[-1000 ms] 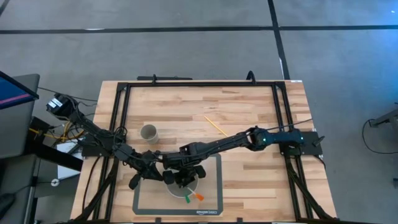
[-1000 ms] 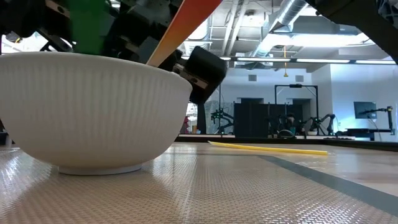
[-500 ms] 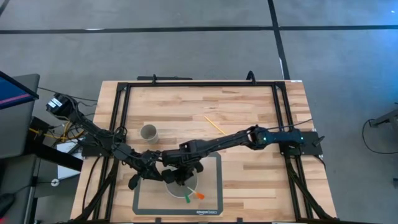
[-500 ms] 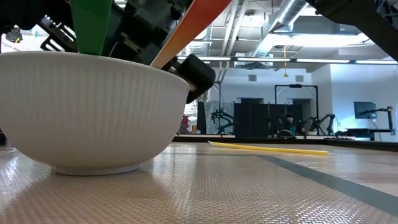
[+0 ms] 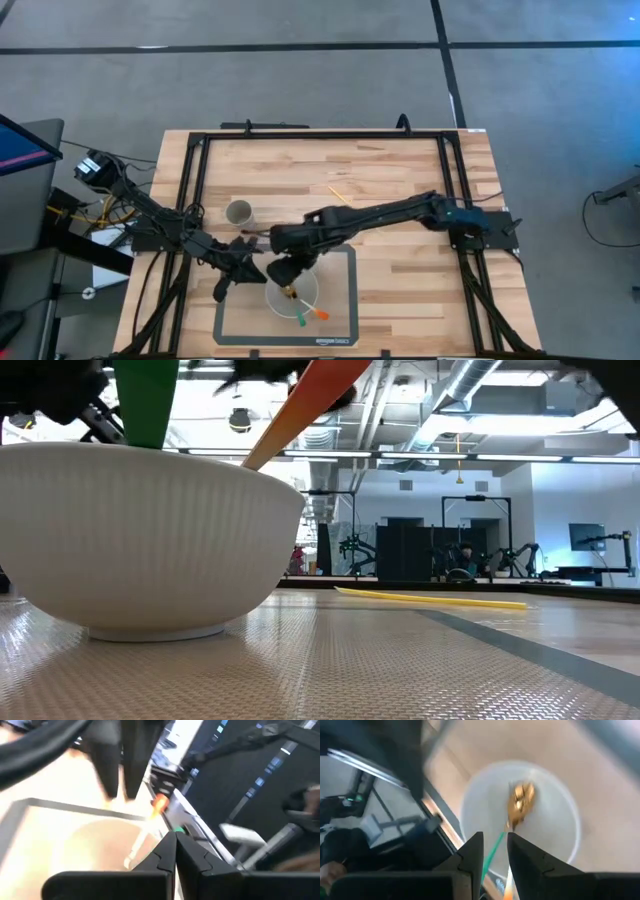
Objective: Pick & Place Utensil
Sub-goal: Put the white cup on the transparent mat to the top left of the white bowl
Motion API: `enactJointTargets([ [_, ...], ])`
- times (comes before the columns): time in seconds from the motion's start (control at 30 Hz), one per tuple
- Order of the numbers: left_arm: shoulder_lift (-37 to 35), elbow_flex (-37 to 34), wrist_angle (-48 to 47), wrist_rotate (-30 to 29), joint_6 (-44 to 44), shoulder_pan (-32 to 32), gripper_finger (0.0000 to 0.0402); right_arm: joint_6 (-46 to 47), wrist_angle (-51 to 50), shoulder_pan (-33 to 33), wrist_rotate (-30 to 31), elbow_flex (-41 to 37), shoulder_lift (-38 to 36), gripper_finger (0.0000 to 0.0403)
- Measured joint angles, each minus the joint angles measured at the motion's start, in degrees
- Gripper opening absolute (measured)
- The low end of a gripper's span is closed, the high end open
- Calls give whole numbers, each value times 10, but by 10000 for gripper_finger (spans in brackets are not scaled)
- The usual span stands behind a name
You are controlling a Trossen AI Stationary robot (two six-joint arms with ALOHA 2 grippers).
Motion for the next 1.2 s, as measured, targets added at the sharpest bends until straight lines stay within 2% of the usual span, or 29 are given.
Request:
enactJointTargets([
  [0.07, -2, 1, 3, -22, 0, 0, 8, -50, 5, 3, 47, 0, -36, 82],
  [0.17, -13, 4, 4, -23, 0, 4, 13, -174, 7, 13, 96, 3, -87, 82],
  [0.3, -37, 19, 6, -23, 24, 5, 32, -396, 6, 33, 82, 0, -119, 82],
  [0.37, -52, 27, 4, -23, 54, 5, 45, -455, 14, 46, 87, 0, -135, 82],
  [0.57, -116, 42, -11, -56, 105, 6, 87, -493, -26, 80, 113, 1, -164, 82],
  [0.73, -181, 42, -85, -129, 131, 6, 108, -508, -86, 116, 244, 0, -186, 82],
  [0.8, -205, 42, -109, -153, 136, 6, 113, -508, -109, 126, 277, 0, -189, 82],
  [1.0, -255, 52, -159, -170, 148, 18, 120, -510, -158, 129, 270, 0, -193, 82],
  [1.2, -250, 140, -290, -170, 155, 56, 120, -420, -275, 130, 286, 0, -230, 82],
])
